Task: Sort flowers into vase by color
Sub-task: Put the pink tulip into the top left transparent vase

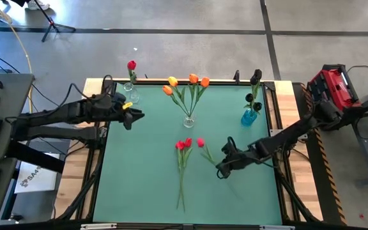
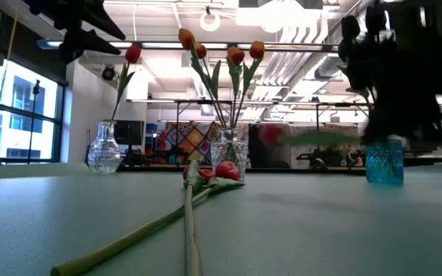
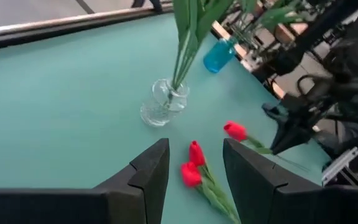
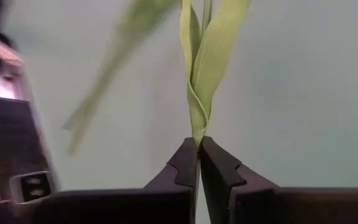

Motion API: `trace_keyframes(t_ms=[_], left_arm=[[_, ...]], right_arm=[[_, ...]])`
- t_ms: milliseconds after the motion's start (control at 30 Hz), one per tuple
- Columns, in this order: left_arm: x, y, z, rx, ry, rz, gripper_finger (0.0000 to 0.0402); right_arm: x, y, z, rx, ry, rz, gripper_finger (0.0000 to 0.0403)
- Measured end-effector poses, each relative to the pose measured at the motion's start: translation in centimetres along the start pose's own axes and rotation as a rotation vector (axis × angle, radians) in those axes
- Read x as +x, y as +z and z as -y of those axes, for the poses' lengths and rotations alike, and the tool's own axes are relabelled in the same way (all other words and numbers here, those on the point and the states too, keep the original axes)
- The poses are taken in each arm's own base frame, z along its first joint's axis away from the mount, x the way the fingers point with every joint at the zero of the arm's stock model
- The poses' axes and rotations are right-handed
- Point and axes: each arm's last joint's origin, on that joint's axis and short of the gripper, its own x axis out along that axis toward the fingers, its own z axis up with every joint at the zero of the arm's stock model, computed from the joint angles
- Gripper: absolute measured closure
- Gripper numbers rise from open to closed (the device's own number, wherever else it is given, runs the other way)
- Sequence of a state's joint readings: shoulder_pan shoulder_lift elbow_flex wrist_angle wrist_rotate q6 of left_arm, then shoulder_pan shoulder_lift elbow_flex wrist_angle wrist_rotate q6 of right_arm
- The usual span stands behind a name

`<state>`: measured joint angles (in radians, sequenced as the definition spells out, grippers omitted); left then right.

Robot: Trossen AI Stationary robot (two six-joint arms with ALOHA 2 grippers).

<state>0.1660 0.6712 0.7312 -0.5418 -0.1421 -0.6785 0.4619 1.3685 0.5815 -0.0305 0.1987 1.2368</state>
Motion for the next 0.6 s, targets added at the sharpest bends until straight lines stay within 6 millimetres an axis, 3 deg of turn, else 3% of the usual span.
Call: trace_keyframes(t_ms=[333,600], left_arm=[[1.0,0.5,1.8,0.051,-0.179,0.108,0.0264],[1.3,1.3,4.0,0.192,-0.360,0.228,0.0264]], right_arm=[[-2.7,3.2,-7.2,-0.155,0.117,0.293,0.0402],[-5.6,5.7,-11.4,-0.285,0.134,0.508,0.0403]])
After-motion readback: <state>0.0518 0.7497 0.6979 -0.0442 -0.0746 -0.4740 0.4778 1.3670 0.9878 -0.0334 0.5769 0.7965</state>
